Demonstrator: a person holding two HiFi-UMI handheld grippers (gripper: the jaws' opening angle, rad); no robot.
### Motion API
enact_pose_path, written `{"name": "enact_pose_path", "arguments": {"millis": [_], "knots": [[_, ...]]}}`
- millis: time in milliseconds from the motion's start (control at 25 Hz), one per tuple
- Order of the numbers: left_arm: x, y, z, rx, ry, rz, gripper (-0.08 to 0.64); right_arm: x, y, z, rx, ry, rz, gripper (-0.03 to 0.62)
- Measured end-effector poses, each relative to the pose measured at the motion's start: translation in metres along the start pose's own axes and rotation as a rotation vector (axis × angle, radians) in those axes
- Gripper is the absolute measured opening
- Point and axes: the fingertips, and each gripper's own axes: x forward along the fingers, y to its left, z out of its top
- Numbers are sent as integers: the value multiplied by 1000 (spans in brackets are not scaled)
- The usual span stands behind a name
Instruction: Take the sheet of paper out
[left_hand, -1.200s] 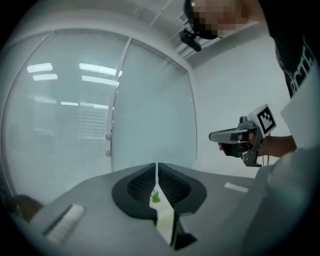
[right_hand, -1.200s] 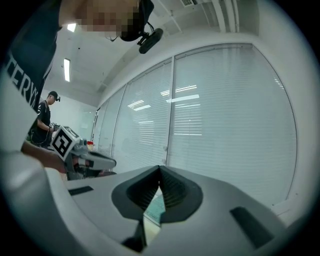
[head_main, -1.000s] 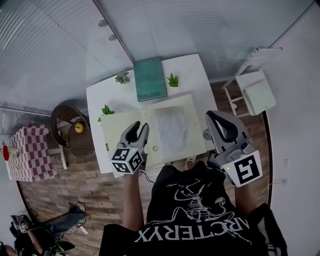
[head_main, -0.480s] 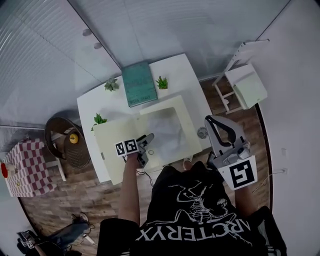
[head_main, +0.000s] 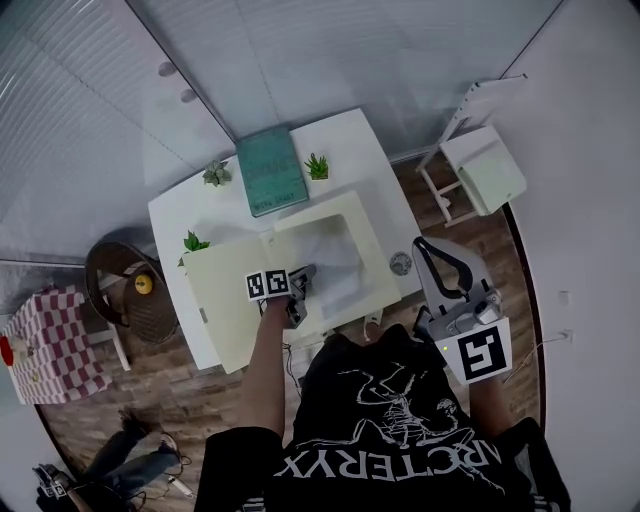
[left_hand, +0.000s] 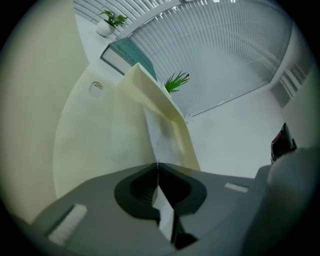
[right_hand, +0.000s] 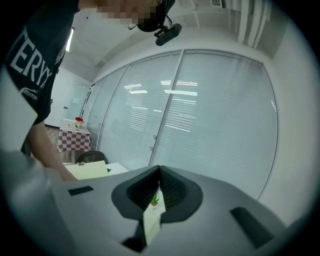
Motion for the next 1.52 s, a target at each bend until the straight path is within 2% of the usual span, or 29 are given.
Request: {"name": "enact_pose_path", "arguments": {"millis": [280,520,600,680,840,1040,1160,1320,1520], "knots": [[-26,-23,12,-7,-113,-54,11,13,5,5,24,-37,40,12],[-76,-43,15,45,-196,-28,11,23,20,18,30,-95,90,12],[-104,-44,18,58,-249,-20,11,26,24,22,37,-117,107,12],[-135,-43,20,83,-303,20,11,28,27,25,39,-128,125,12],[-199,-68,36,213,-427,118,11,34,32,31,41,-145,157,12],[-258,-148,71,485,-619,154,11,42,38,39,39,-165,193,12],[-279,-192,84,631,-681,195,11,47,43,45,41,-184,211,12],[-304,-236,88,712,-769,227,11,49,45,54,41,-210,221,12],[-323,-269,87,777,-852,242,11,49,40,61,101,-239,213,12]]}}
